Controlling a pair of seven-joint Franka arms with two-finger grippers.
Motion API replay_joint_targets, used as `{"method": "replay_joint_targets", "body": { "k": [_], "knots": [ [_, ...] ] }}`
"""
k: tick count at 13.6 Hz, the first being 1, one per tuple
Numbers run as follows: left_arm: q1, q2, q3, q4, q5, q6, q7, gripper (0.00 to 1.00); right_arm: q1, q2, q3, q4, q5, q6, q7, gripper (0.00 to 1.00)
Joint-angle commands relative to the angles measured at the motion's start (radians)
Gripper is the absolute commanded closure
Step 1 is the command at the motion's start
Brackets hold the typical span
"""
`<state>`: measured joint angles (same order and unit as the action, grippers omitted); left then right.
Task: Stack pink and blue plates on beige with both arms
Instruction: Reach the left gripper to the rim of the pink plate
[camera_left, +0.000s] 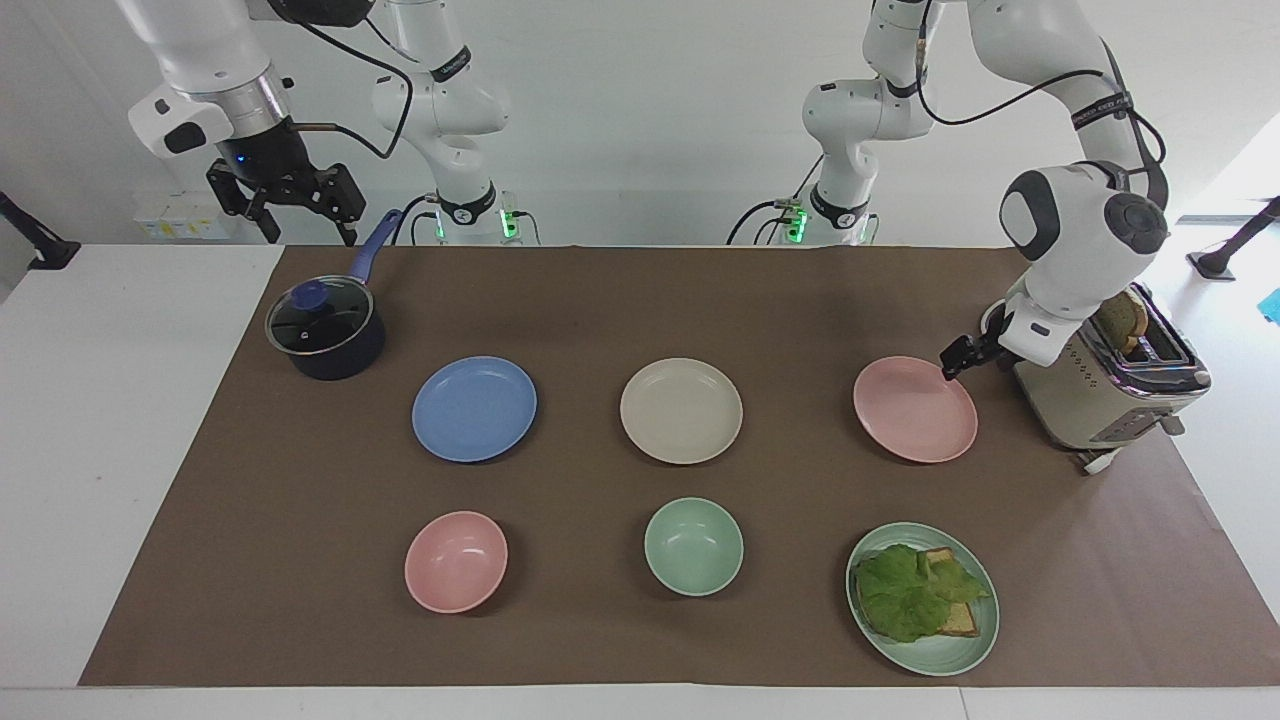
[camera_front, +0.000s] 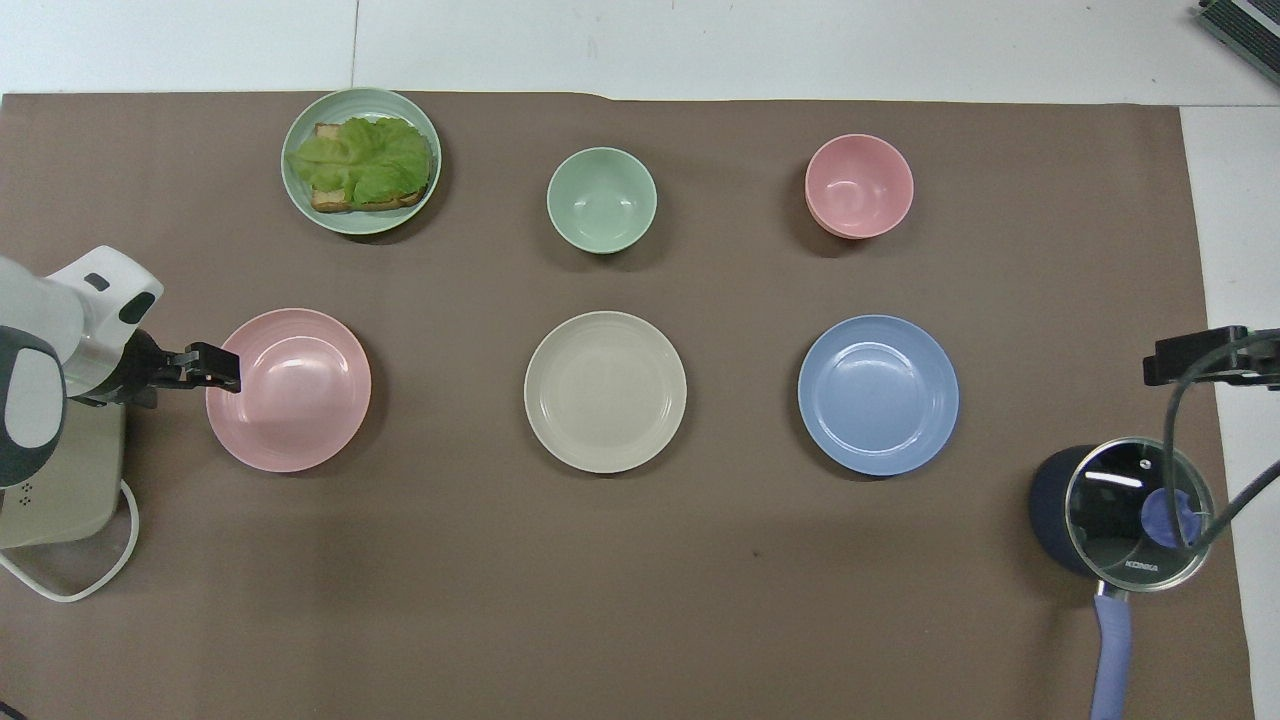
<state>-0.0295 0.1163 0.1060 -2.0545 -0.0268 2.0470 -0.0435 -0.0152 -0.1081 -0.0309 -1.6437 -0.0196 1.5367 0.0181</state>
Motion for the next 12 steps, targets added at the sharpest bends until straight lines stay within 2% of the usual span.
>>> {"method": "replay_joint_targets", "body": {
  "k": [1,3,6,7,8,9,10,12],
  "knots": [
    [0.028,0.031,-0.009,-0.033,-0.015,0.073,-0.065,0.0,-0.002,-0.007,0.003,0.005,-0.01,-0.012,0.019,0.0],
    [0.031,0.033,-0.011,-0.067,-0.027,0.096,-0.151,0.0,-0.002,-0.007,0.003,0.005,-0.01,-0.012,0.019,0.0],
    [0.043,0.028,-0.011,-0.107,-0.035,0.124,-0.17,0.0,-0.002,-0.007,0.003,0.005,-0.01,-0.012,0.019,0.0],
    [0.045,0.025,-0.011,-0.11,-0.035,0.116,-0.176,0.14,-0.002,-0.007,0.003,0.005,-0.01,-0.012,0.019,0.0],
    [0.045,0.023,-0.009,-0.113,-0.035,0.108,-0.176,0.48,-0.002,-0.007,0.003,0.005,-0.01,-0.012,0.019,0.0],
    [0.043,0.023,-0.009,-0.113,-0.035,0.107,-0.168,0.72,-0.002,-0.007,0.003,0.005,-0.01,-0.012,0.019,0.0],
    [0.043,0.022,-0.009,-0.113,-0.035,0.101,-0.161,0.87,-0.002,-0.007,0.003,0.005,-0.01,-0.012,0.019,0.0],
    [0.034,0.022,-0.009,-0.111,-0.035,0.078,-0.157,0.98,-0.002,-0.007,0.003,0.005,-0.01,-0.012,0.019,0.0]
  ]
}}
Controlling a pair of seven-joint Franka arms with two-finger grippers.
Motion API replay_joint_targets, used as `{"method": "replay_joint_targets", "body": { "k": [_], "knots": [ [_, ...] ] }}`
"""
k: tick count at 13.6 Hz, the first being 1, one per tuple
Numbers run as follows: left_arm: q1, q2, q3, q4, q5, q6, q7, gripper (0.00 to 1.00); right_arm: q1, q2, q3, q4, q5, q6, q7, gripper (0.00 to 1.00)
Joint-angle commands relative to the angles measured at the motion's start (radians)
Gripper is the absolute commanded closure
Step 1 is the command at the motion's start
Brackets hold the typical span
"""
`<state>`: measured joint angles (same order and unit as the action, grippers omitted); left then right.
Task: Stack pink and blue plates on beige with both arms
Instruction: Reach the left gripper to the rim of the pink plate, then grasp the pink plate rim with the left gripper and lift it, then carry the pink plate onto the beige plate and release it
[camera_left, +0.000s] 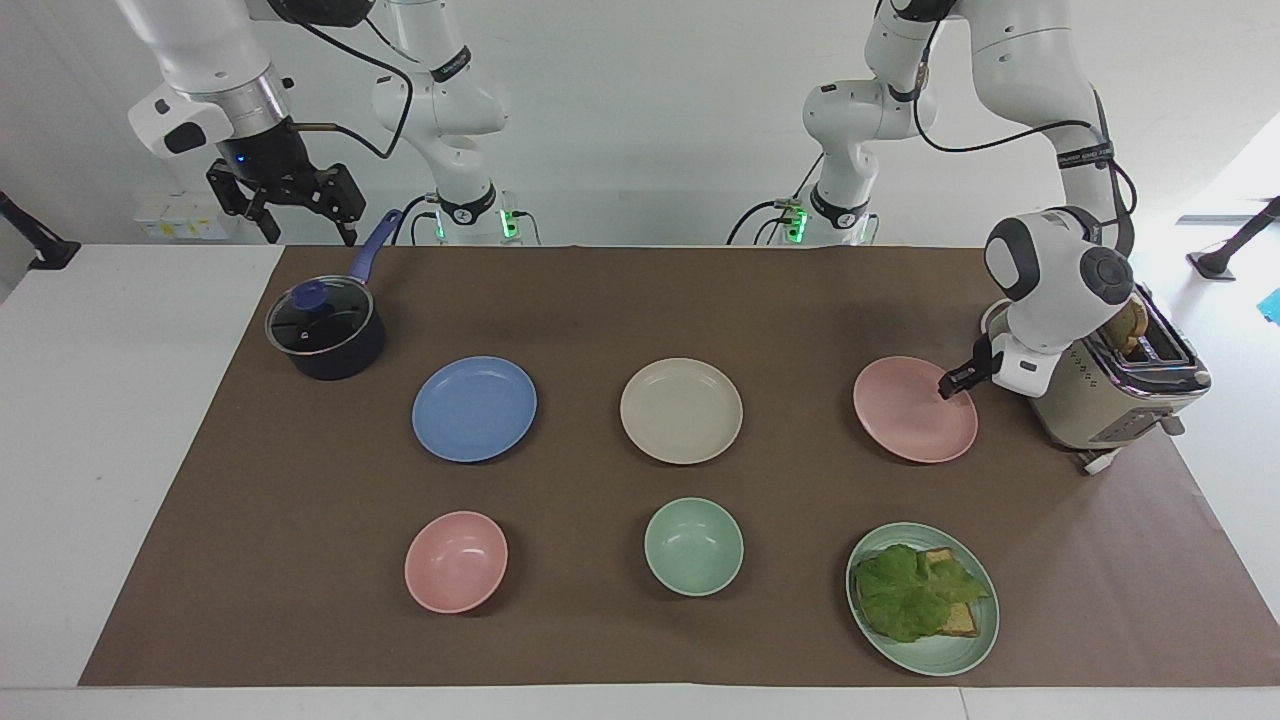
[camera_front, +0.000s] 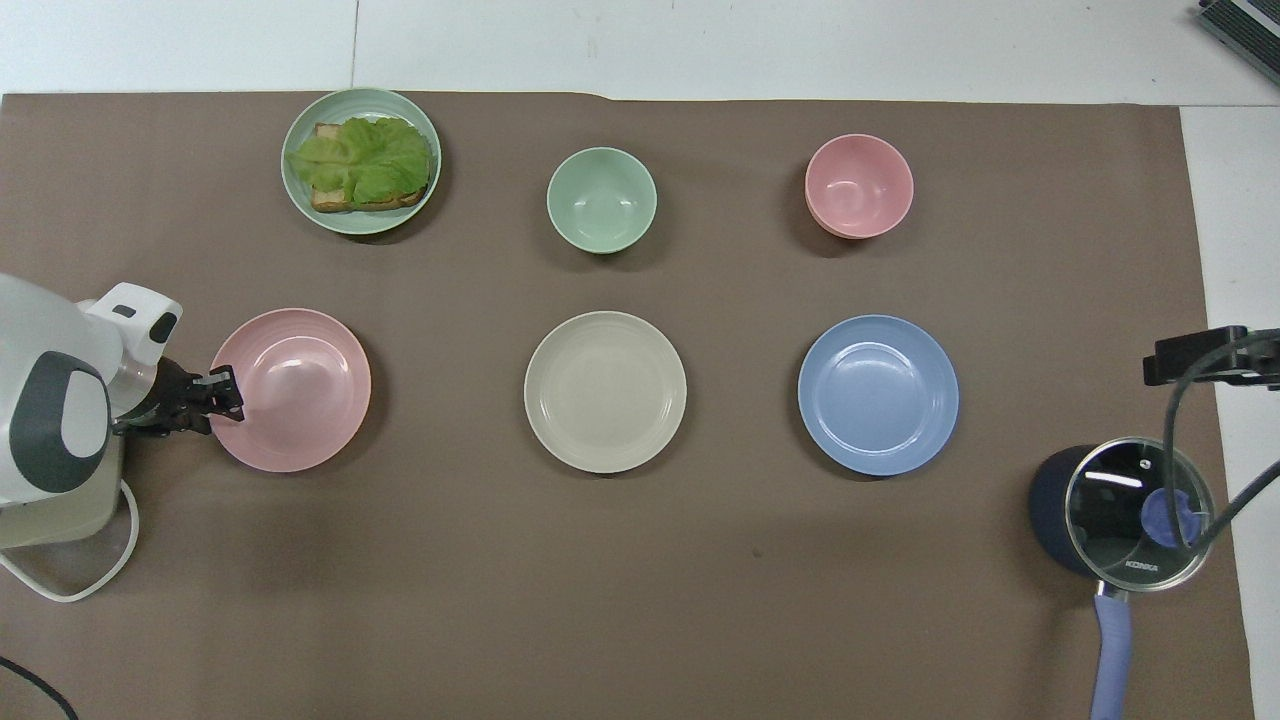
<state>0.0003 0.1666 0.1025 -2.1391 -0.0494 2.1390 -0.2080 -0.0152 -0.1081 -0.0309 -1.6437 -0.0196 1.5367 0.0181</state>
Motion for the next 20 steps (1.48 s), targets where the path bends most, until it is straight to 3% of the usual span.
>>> {"method": "replay_joint_targets", "body": {
  "k": [1,6,8,11,20],
  "knots": [
    [0.007,-0.029,-0.007,-0.021,-0.012,-0.033,0.009,1.0,-0.002,-0.007,0.003,0.005,-0.01,-0.012,0.019,0.0],
    [0.003,-0.038,-0.015,0.122,-0.097,-0.255,0.012,1.0,-0.002,-0.007,0.003,0.005,-0.01,-0.012,0.019,0.0],
    [0.007,-0.073,-0.014,0.139,-0.222,-0.268,0.004,1.0,-0.002,-0.007,0.003,0.005,-0.01,-0.012,0.019,0.0],
    [-0.005,-0.104,-0.021,0.137,-0.314,-0.268,-0.025,1.0,-0.002,-0.007,0.003,0.005,-0.01,-0.012,0.019,0.0],
    [-0.362,-0.11,-0.044,0.123,-0.351,-0.119,-0.362,1.0,-0.002,-0.007,0.003,0.005,-0.01,-0.012,0.019,0.0]
  ]
}}
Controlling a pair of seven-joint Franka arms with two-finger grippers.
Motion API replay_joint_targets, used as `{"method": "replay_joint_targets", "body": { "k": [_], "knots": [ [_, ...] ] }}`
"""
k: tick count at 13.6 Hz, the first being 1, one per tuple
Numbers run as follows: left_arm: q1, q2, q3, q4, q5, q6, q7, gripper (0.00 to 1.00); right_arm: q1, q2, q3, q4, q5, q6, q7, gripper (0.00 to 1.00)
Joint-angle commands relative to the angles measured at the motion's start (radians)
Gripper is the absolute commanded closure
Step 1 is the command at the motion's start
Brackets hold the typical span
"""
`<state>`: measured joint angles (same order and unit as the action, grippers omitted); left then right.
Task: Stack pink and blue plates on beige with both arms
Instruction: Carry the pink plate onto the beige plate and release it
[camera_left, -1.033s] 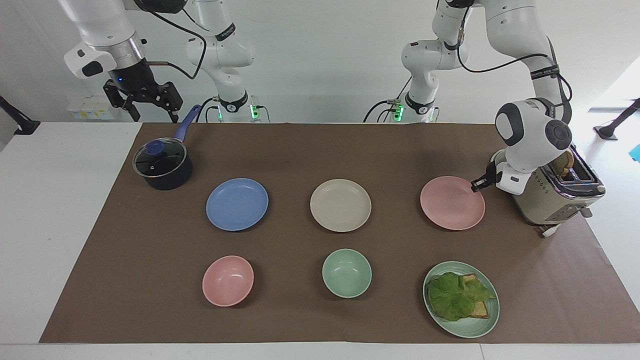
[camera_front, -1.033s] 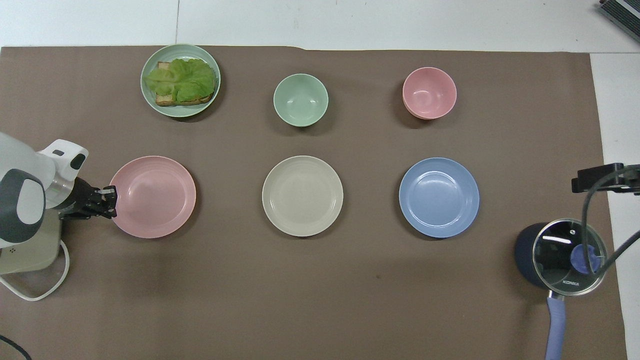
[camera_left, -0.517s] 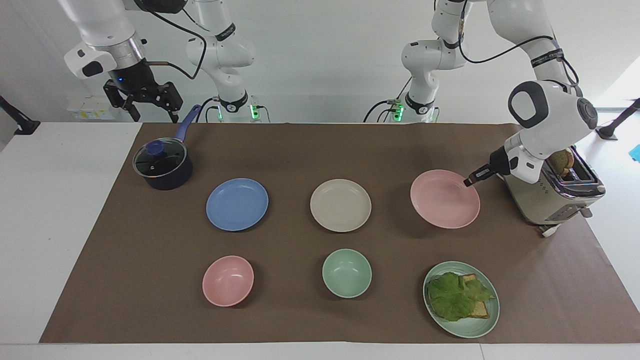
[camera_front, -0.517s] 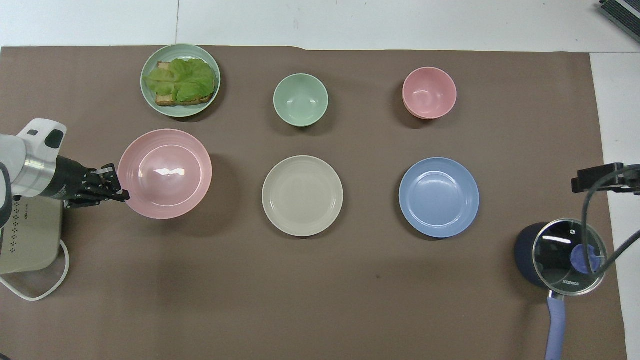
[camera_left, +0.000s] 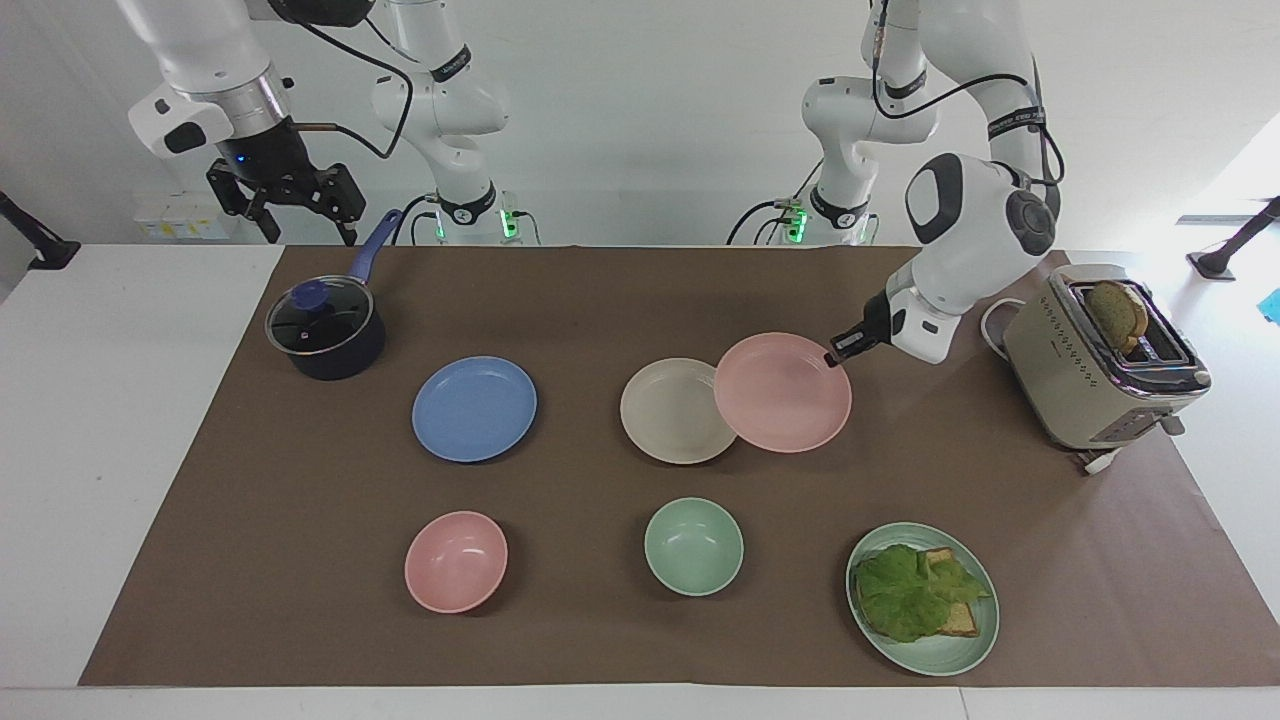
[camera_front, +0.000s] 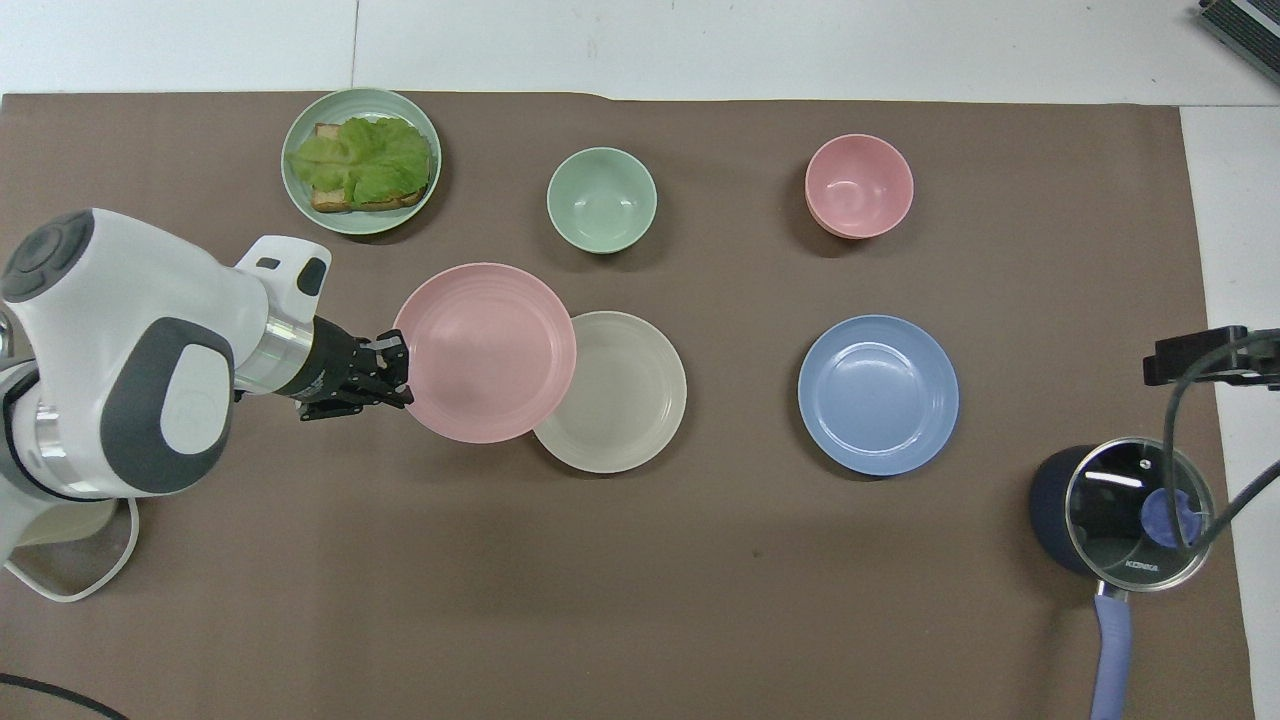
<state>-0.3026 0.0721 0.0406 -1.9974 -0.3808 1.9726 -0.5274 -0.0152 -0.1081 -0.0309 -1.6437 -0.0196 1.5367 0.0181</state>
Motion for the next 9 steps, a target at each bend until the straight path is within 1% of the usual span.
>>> {"method": "replay_joint_targets", "body": {
  "k": [1,3,6,9],
  "knots": [
    [-0.087,-0.015,0.018,-0.02,-0.02,0.066,-0.066,1.0,-0.002,-0.007,0.003,0.005,-0.01,-0.012,0.019,0.0],
    [-0.147,-0.012,0.018,-0.024,-0.02,0.095,-0.091,1.0,-0.002,-0.007,0.003,0.005,-0.01,-0.012,0.019,0.0],
    [-0.22,0.012,0.018,-0.056,-0.023,0.19,-0.115,1.0,-0.002,-0.007,0.003,0.005,-0.01,-0.012,0.019,0.0],
    [-0.251,0.078,0.018,-0.084,-0.026,0.296,-0.115,1.0,-0.002,-0.007,0.003,0.005,-0.01,-0.012,0.019,0.0]
  ]
}}
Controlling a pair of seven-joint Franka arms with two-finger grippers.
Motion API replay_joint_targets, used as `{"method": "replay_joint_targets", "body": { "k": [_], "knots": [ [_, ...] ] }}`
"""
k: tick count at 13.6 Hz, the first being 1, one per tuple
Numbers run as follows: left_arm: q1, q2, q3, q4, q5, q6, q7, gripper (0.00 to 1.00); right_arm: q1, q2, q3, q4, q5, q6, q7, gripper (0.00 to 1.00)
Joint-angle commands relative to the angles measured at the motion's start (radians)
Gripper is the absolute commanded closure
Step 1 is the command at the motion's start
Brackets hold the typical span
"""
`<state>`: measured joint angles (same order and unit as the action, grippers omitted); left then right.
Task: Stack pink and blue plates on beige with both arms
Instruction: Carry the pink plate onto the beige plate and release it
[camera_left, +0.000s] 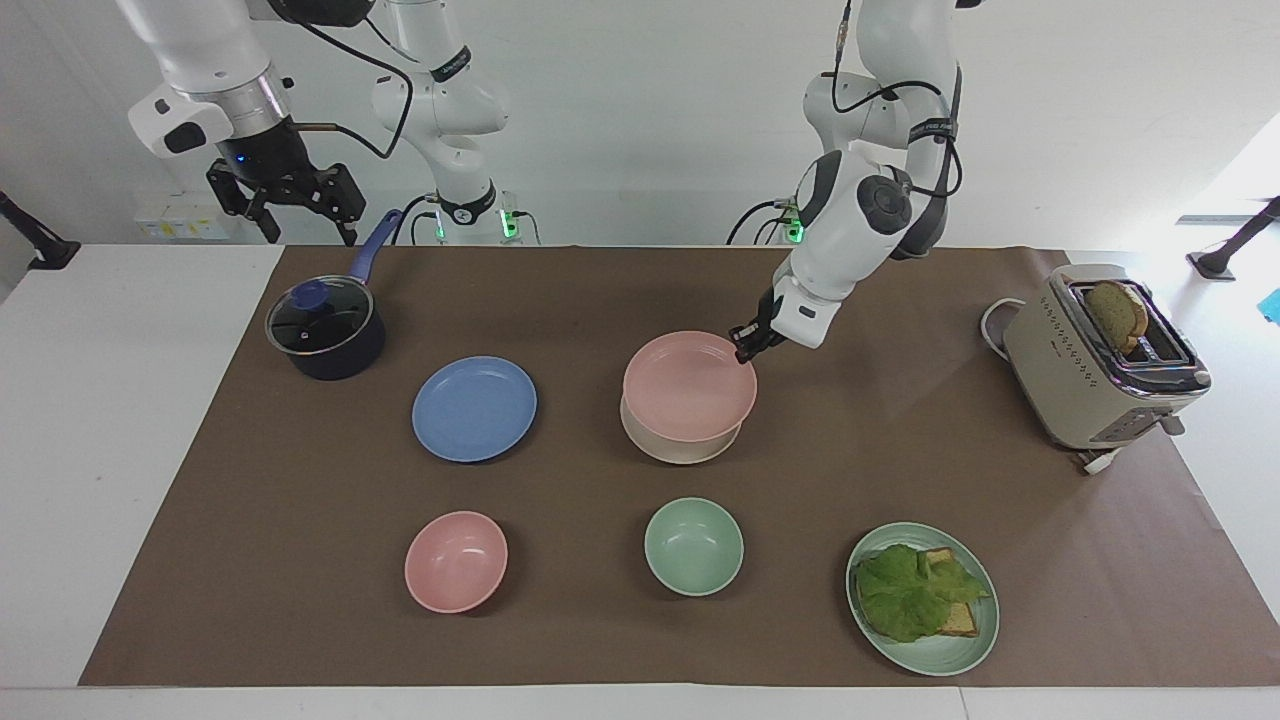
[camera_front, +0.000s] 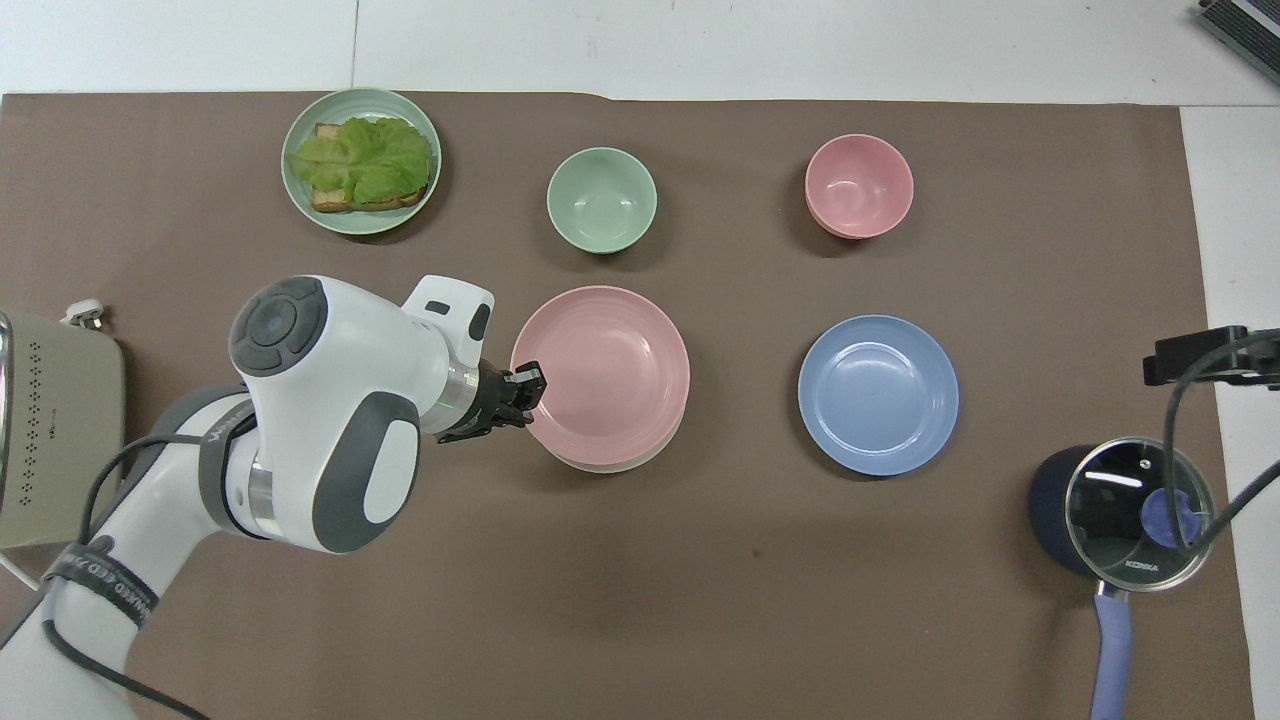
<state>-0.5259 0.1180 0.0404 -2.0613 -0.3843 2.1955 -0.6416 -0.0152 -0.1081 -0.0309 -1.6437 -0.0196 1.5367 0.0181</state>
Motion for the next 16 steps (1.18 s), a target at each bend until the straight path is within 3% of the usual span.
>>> {"method": "replay_joint_targets", "body": {
  "k": [1,7,8,9,10,14,16],
  "knots": [
    [-0.028,0.04,0.019,-0.023,-0.022,0.085,0.002,1.0,-0.002,-0.007,0.003,0.005,-0.01,-0.012,0.019,0.0],
    [-0.028,0.057,0.019,-0.031,-0.022,0.098,0.005,1.0,-0.002,-0.007,0.003,0.005,-0.01,-0.012,0.019,0.0],
    [-0.022,0.057,0.021,-0.031,-0.022,0.095,0.019,0.85,-0.002,-0.007,0.003,0.005,-0.01,-0.012,0.019,0.0],
    [-0.019,0.058,0.021,-0.031,-0.021,0.092,0.026,0.19,-0.002,-0.007,0.003,0.005,-0.01,-0.012,0.019,0.0],
    [-0.025,0.058,0.021,-0.03,-0.021,0.089,0.022,0.0,-0.002,-0.007,0.003,0.005,-0.01,-0.012,0.019,0.0],
    [-0.011,0.055,0.027,-0.014,-0.007,0.078,0.022,0.0,-0.002,-0.007,0.003,0.005,-0.01,-0.012,0.019,0.0],
    [0.026,0.046,0.036,0.042,0.036,-0.006,0.023,0.0,-0.002,-0.007,0.003,0.005,-0.01,-0.012,0.019,0.0]
  ]
}}
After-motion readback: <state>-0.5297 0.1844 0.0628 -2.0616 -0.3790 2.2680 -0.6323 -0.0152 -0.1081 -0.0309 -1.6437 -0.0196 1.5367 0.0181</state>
